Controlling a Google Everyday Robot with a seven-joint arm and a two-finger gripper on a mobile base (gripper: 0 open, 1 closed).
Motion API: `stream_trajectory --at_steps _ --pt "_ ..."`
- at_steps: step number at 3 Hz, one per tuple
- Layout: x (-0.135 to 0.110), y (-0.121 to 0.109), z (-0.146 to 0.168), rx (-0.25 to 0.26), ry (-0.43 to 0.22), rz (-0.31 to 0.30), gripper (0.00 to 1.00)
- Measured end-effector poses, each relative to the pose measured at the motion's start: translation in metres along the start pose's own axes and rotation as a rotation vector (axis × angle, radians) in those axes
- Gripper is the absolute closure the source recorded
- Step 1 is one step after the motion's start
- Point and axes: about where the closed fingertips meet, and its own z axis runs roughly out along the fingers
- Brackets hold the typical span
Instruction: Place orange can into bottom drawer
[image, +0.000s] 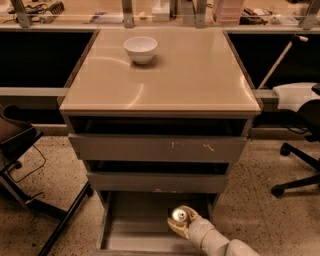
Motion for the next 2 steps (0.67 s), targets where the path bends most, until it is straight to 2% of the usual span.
stream_trajectory --at_steps 1,2 --pt "0.049 -0.003 0.029 0.012 0.098 0.031 1.00" --pt "0.115 -0.002 0.070 0.020 0.219 0.071 1.00"
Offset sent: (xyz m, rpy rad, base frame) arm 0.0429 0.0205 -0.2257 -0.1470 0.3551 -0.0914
